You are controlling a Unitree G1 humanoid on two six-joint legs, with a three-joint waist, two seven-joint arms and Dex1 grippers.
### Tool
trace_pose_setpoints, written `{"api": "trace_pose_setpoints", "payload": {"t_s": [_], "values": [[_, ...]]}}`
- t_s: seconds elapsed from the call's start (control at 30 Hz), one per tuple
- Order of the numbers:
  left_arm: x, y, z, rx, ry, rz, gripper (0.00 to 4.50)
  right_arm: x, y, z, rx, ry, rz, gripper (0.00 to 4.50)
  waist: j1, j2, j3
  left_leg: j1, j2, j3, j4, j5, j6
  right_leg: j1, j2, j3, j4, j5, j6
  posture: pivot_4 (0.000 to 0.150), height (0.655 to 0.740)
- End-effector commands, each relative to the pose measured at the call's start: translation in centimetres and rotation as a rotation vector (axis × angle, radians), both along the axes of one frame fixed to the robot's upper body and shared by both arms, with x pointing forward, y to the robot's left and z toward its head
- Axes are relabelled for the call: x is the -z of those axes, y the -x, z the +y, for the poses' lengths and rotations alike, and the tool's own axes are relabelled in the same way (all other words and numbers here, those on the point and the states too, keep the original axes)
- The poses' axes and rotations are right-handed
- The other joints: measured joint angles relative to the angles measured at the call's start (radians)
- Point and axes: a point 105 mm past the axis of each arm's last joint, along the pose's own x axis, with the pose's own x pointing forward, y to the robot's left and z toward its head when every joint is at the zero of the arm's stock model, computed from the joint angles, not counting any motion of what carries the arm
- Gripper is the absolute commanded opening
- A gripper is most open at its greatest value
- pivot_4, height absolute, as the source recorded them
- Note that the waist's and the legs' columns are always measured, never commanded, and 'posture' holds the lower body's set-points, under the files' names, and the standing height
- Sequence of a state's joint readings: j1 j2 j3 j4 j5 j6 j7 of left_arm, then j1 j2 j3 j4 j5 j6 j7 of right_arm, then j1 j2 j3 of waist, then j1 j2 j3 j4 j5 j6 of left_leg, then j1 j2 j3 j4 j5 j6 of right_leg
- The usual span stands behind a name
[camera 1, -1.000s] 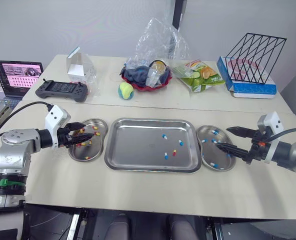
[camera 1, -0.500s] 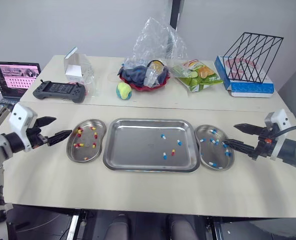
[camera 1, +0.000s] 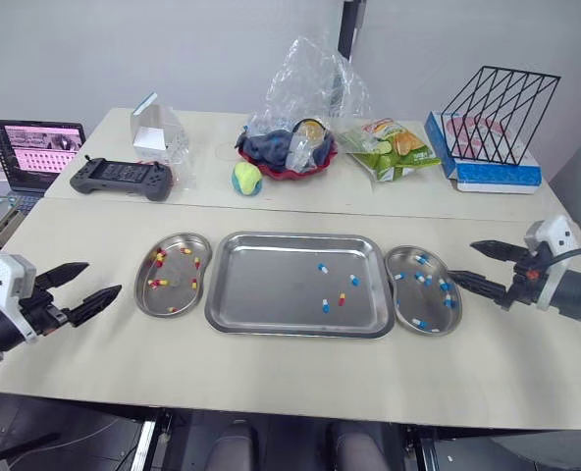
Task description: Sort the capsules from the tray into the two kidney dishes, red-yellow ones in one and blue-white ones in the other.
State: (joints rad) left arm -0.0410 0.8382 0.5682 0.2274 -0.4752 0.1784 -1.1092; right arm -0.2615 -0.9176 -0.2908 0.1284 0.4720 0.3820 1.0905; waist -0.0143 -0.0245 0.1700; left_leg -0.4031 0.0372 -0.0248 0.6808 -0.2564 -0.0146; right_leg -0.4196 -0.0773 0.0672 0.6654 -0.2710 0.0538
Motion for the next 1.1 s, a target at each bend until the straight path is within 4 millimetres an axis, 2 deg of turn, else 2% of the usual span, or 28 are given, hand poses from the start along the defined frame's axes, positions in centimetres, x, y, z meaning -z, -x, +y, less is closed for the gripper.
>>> {"api": "trace_pose_setpoints", "payload": {"t_s": [0.03,0.27,0.43,0.63,0.73,1.0,1.03,1.1], "values": [[-1.7,-0.1,0.2,0.005,-0.026,-0.067,4.49,-1.0,0.0,-0.2,-0.007,0.017,-0.039,4.50,-0.001,0.000,0.000,0.000,0.000,0.000,0.000,0.000,0.000,0.000,0.000,0.000,0.000,0.000,0.000,0.150,0.7174],[-2.0,-0.7,0.3,0.011,-0.033,-0.077,4.49,-1.0,-0.5,-0.3,0.015,0.017,-0.034,4.50,-0.003,0.000,0.000,0.000,0.000,0.000,0.000,0.000,0.000,-0.001,0.000,0.000,0.000,0.000,0.000,0.150,0.7174],[-1.8,-0.8,0.3,0.018,-0.040,-0.065,4.49,-0.4,-0.5,-0.5,0.038,-0.014,0.040,4.50,-0.003,0.000,0.000,0.000,0.000,0.000,0.000,0.000,0.000,0.000,0.000,0.000,0.000,0.000,0.000,0.150,0.7174],[-2.2,-1.0,0.4,0.026,-0.043,-0.070,4.49,-0.7,-0.7,-0.7,0.065,-0.014,0.052,4.50,-0.003,0.000,0.000,0.000,0.000,0.000,0.000,0.000,0.000,-0.001,0.000,0.000,0.000,0.000,0.000,0.150,0.7174],[-2.4,-1.1,0.0,0.053,-0.038,-0.068,4.49,-1.3,-0.9,-0.5,0.074,-0.035,0.017,4.50,-0.002,0.000,0.000,0.000,0.000,0.000,0.000,0.000,0.000,-0.001,0.000,0.000,0.000,0.000,0.000,0.150,0.7174],[-2.8,-1.8,-1.7,0.155,-0.029,-0.049,4.49,-1.1,0.1,0.2,0.055,-0.042,0.076,4.50,0.008,0.000,0.000,-0.001,0.000,0.000,0.000,0.000,0.000,-0.001,0.000,0.000,0.000,0.000,0.000,0.150,0.7174],[-2.8,-1.8,-1.9,0.167,-0.028,-0.045,4.49,-1.1,0.3,0.3,0.053,-0.043,0.076,4.50,0.018,-0.003,-0.002,0.005,0.016,0.029,0.002,0.000,-0.001,-0.014,0.003,0.006,0.001,0.003,-0.004,0.150,0.7168],[-3.0,-2.0,-2.1,0.186,-0.027,-0.041,4.49,-1.2,0.6,0.7,0.046,-0.046,0.072,4.50,0.029,-0.007,-0.003,0.009,0.039,0.084,-0.002,-0.001,-0.001,-0.025,0.006,0.012,0.002,0.010,-0.014,0.150,0.7160]]}}
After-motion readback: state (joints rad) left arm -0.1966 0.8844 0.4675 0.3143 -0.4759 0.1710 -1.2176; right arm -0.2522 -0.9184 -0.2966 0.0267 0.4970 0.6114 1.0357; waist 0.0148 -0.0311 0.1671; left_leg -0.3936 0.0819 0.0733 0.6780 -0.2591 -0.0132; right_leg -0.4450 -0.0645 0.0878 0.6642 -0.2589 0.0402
